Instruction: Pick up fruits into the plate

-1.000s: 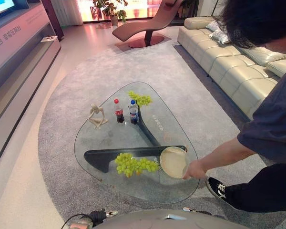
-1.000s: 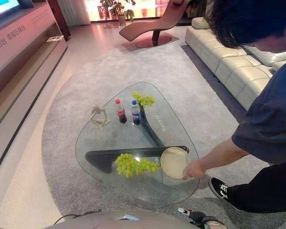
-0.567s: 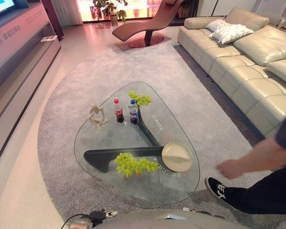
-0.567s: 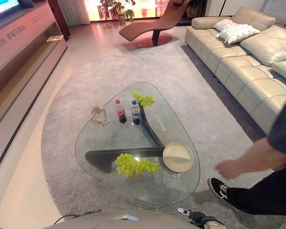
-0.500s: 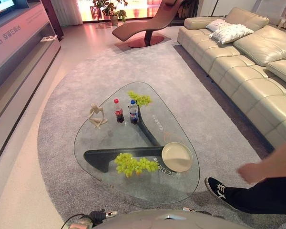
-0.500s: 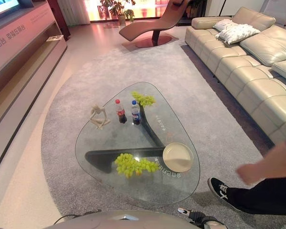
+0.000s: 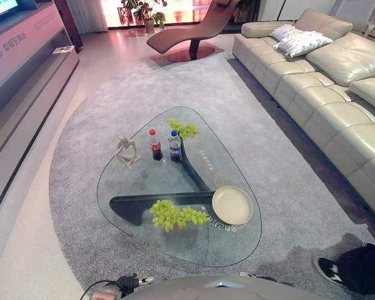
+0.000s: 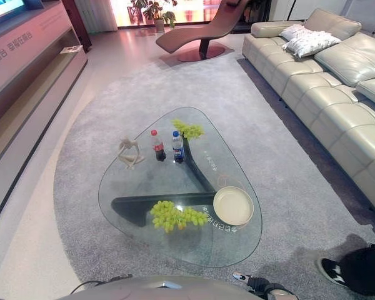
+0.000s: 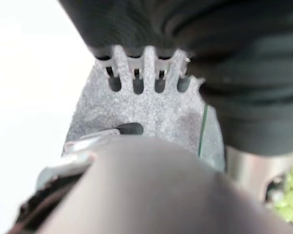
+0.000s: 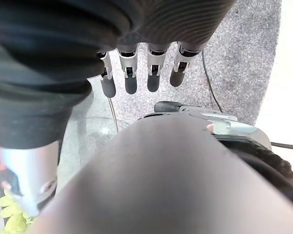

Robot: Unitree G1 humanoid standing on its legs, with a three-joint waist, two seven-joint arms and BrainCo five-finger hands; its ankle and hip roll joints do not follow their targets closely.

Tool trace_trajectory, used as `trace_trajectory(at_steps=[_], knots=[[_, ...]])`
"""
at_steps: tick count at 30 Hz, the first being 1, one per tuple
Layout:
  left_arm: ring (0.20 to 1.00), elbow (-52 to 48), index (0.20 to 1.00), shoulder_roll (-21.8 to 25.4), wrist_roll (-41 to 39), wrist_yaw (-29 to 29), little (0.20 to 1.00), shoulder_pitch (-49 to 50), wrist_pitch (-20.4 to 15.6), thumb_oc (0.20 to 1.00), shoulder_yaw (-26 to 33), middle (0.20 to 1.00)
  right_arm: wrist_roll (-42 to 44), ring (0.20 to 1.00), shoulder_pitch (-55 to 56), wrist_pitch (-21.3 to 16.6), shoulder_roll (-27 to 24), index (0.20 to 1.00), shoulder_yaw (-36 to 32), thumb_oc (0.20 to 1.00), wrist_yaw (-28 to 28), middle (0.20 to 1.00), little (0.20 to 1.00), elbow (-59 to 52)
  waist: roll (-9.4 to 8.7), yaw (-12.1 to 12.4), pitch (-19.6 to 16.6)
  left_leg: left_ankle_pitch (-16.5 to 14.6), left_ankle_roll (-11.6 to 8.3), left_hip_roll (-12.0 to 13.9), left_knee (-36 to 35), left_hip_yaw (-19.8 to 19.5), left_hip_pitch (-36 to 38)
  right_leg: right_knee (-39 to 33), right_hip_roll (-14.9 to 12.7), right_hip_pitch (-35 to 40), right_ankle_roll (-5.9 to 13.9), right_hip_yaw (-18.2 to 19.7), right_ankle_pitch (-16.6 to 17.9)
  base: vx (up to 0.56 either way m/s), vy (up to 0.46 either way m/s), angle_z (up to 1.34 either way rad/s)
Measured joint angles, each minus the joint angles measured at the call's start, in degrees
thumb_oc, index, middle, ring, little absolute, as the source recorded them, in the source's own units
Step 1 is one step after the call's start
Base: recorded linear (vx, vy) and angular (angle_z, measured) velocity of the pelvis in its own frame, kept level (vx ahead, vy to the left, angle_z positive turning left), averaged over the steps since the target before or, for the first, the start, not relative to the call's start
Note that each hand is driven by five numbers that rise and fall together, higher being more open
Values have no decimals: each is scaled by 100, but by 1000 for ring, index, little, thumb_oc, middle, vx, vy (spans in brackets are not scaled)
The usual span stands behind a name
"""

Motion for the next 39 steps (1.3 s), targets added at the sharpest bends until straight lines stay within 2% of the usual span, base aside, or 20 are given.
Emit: trace_trajectory(at_steps=[5, 11, 15, 17, 20, 21, 23, 25, 27, 28, 30, 36, 39], knots=[[1000, -19, 1000, 28, 599, 316, 1000, -145, -146, 1000, -238, 1000, 2, 1000, -58, 13, -9, 1000, 4, 1000, 15, 1000, 1000, -1, 37, -19, 86, -1, 0, 2, 0, 47, -7, 0, 0, -30, 1, 40, 0, -1, 15, -4], [1000, -221, 1000, 247, 885, 515, 1000, -579, -342, 1000, -635, 1000, 29, 1000, -279, 109, -193, 1000, 93, 1000, 83, 1000, 1000, -15, 93, -72, 304, 36, 1, 1, 22, 122, -221, 30, 1, -300, -6, 156, 75, -80, 29, -10], [1000, -576, 1000, 613, 1116, 748, 1000, -1223, -474, 1000, -1242, 1000, 278, 1000, -701, 100, -458, 1000, 272, 1000, 131, 1000, 1000, -101, 196, -160, 682, 127, 17, 0, 33, 208, -525, 65, 6, -664, 9, 272, 207, -147, 29, -14], [1000, -776, 1000, 885, 1271, 851, 1000, -1692, -572, 1000, -1345, 1000, 486, 1000, -995, 86, -644, 1000, 364, 1000, 176, 1000, 1000, -138, 257, -194, 959, 191, 24, 1, 33, 291, -684, 32, 11, -832, 18, 328, 330, -139, 5, -20], [1000, -838, 1000, 1286, 1435, 964, 1000, -2245, -626, 1000, -1390, 1000, 709, 1000, -1324, 27, -809, 1000, 402, 1000, 295, 1000, 1000, -164, 250, -258, 1207, 222, 17, 14, 32, 398, -851, 32, 39, -1070, 21, 472, 385, -107, 1, -22], [1000, -840, 1000, 1477, 1496, 1019, 1000, -2535, -646, 1000, -1398, 1000, 793, 1000, -1503, -28, -886, 1000, 412, 1000, 330, 1000, 1000, -206, 252, -296, 1400, 251, 15, 17, 32, 429, -927, 32, 48, -1152, 12, 497, 445, -67, 4, -16], [1000, -842, 1000, 1622, 1497, 1091, 1000, -2821, -663, 1000, -1399, 1000, 878, 1000, -1678, -30, -944, 1000, 454, 1000, 374, 1000, 1000, -246, 260, -330, 1635, 258, 13, 21, 31, 474, -967, 31, 76, -1217, 16, 538, 491, -89, 11, -13], [1000, -846, 1000, 1679, 1508, 1125, 1000, -3038, -673, 1000, -1409, 1000, 928, 1000, -1814, -49, -972, 1000, 485, 1000, 394, 1000, 1000, -272, 260, -361, 1702, 278, 11, 19, 33, 499, -1130, 34, 87, -1410, 20, 592, 525, -119, 35, -12], [1000, -842, 1000, 1875, 1634, 1267, 1000, -3617, -670, 1000, -1741, 1000, 1031, 1000, -2165, -38, -1043, 1000, 666, 1000, 386, 1000, 1000, -318, 267, -380, 2009, 389, 22, 0, 35, 533, -1504, 65, 86, -1801, 26, 622, 639, -178, 92, -12], [1000, -845, 1000, 2029, 1755, 1351, 1000, -4067, -648, 1000, -1930, 1000, 1133, 1000, -2508, -18, -1069, 1000, 678, 1000, 356, 1000, 1000, -373, 272, -411, 2360, 464, 42, -3, 36, 555, -1669, 65, 76, -1972, 35, 628, 739, -134, 79, -9], [1000, -847, 1000, 2096, 1964, 1499, 1000, -4563, -534, 1000, -2091, 1000, 1239, 1000, -2906, 12, -1061, 1000, 684, 1000, 261, 1000, 1000, -457, 282, -468, 2786, 503, 42, -9, 35, 584, -1738, 62, 68, -2051, 31, 643, 790, -87, 53, -7], [1000, -894, 1000, 2106, 2581, 1831, 1000, -4999, -185, 1000, -2429, 1000, 1633, 1000, -3178, -10, -980, 1000, 781, 1000, -25, 1000, 1000, -689, 279, -545, 2798, 514, 25, -7, 36, 656, -2034, 149, 101, -2434, 22, 723, 797, -48, 43, -8], [1000, -903, 1000, 2135, 2864, 2043, 1000, -5050, -39, 1000, -2524, 1000, 1701, 1000, -3094, -300, -967, 1000, 775, 1000, -106, 1000, 1000, -757, 276, -613, 2799, 529, 25, -8, 37, 757, -2317, 314, 109, -2849, 21, 829, 797, -52, 76, -18]])
